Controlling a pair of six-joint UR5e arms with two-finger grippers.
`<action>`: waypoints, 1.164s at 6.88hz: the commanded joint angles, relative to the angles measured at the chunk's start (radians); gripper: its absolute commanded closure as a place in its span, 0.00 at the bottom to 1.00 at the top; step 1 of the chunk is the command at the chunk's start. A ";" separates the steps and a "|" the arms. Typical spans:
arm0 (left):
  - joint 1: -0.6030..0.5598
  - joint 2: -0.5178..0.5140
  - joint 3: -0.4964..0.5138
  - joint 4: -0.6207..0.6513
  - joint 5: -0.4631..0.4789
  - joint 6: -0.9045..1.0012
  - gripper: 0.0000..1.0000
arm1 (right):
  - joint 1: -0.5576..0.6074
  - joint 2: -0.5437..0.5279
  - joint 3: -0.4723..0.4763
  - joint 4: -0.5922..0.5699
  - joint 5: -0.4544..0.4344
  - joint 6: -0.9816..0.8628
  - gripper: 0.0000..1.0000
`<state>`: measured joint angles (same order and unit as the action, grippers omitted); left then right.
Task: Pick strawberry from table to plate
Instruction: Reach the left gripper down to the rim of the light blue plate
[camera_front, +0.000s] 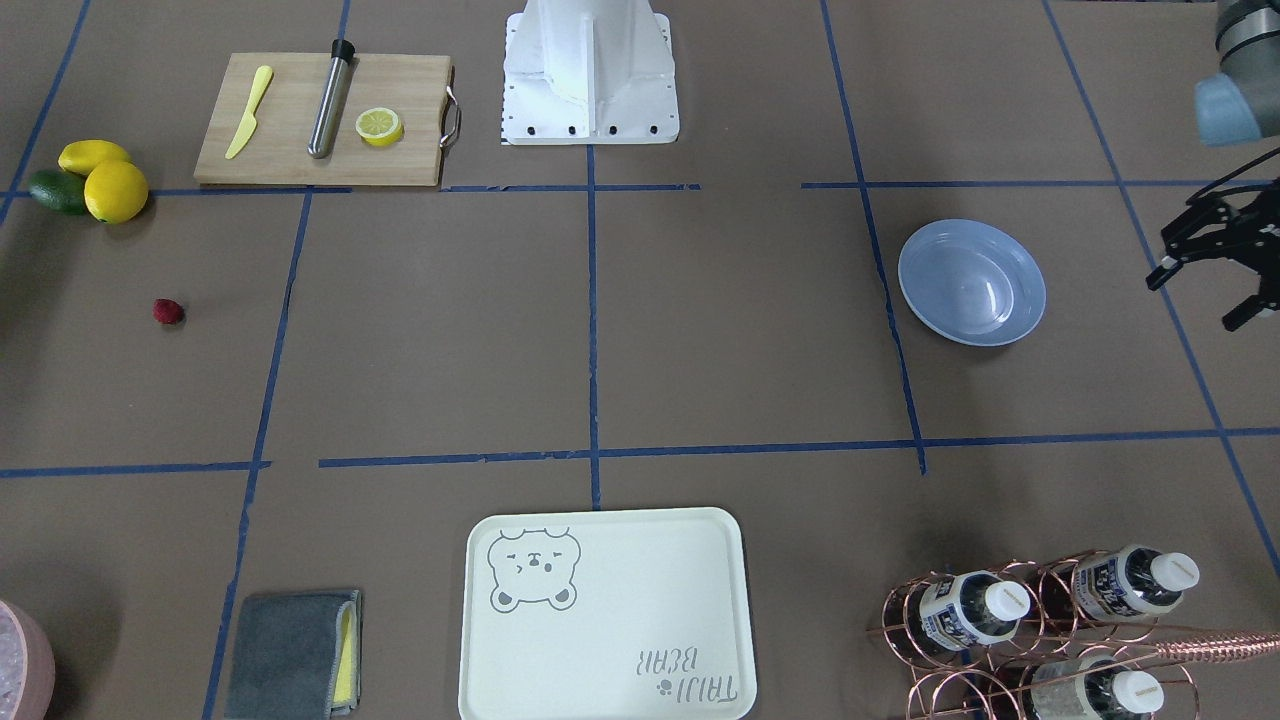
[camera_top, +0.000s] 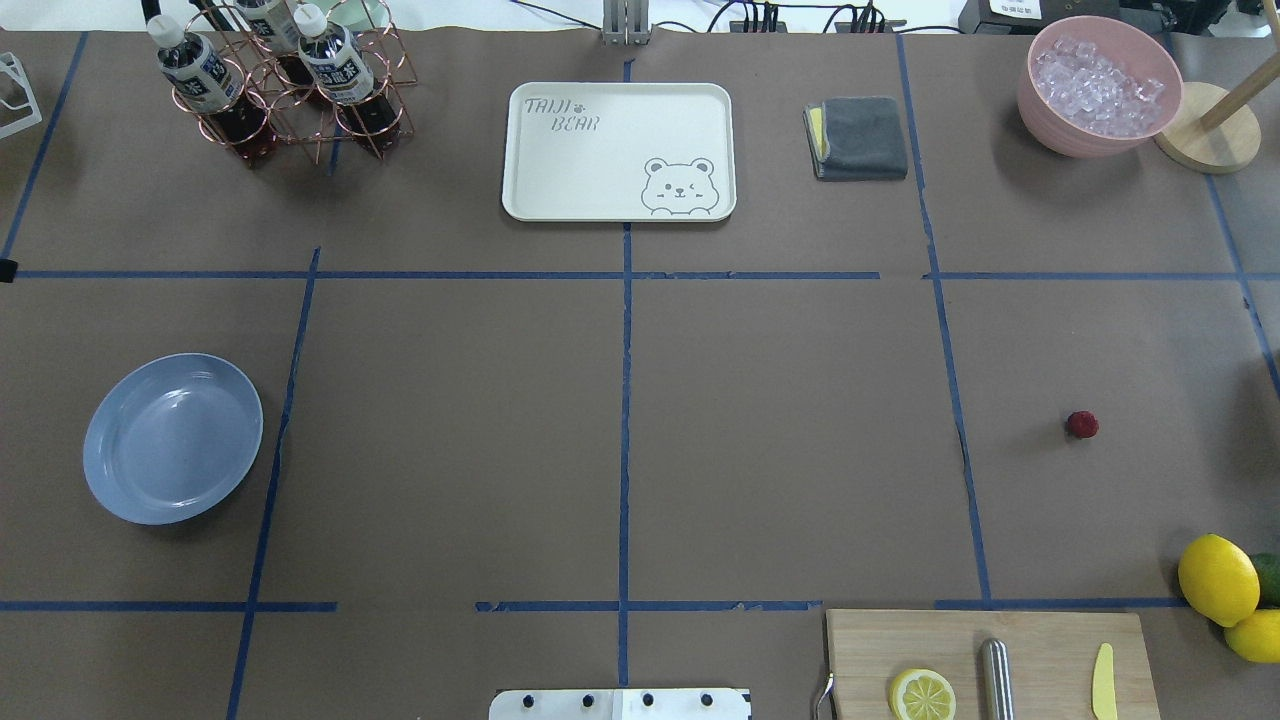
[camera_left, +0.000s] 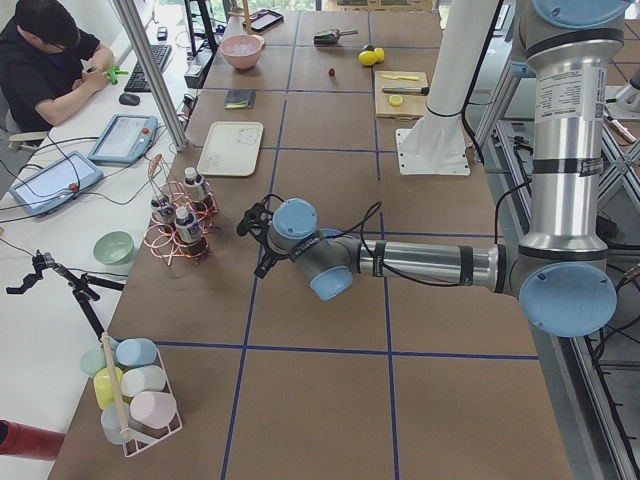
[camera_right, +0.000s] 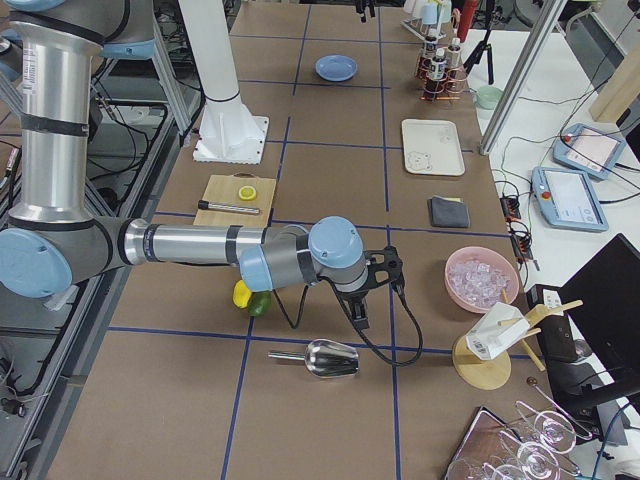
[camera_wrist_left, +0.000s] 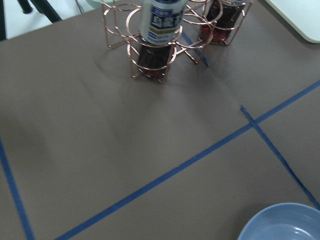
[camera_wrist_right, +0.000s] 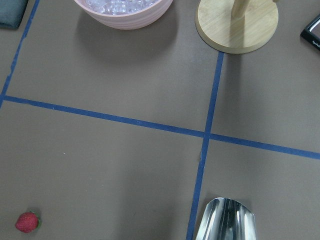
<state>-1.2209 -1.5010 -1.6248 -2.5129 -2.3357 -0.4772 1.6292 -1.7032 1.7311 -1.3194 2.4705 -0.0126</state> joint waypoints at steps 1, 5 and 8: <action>0.220 0.072 0.005 -0.143 0.204 -0.337 0.11 | 0.000 -0.006 -0.002 0.002 0.004 -0.003 0.00; 0.388 0.143 0.028 -0.214 0.286 -0.572 0.36 | 0.000 -0.018 -0.004 0.002 0.004 -0.003 0.00; 0.389 0.179 0.029 -0.236 0.288 -0.563 0.36 | 0.000 -0.019 -0.004 0.003 0.007 -0.003 0.00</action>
<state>-0.8342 -1.3254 -1.6002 -2.7464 -2.0497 -1.0393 1.6291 -1.7223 1.7273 -1.3163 2.4773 -0.0153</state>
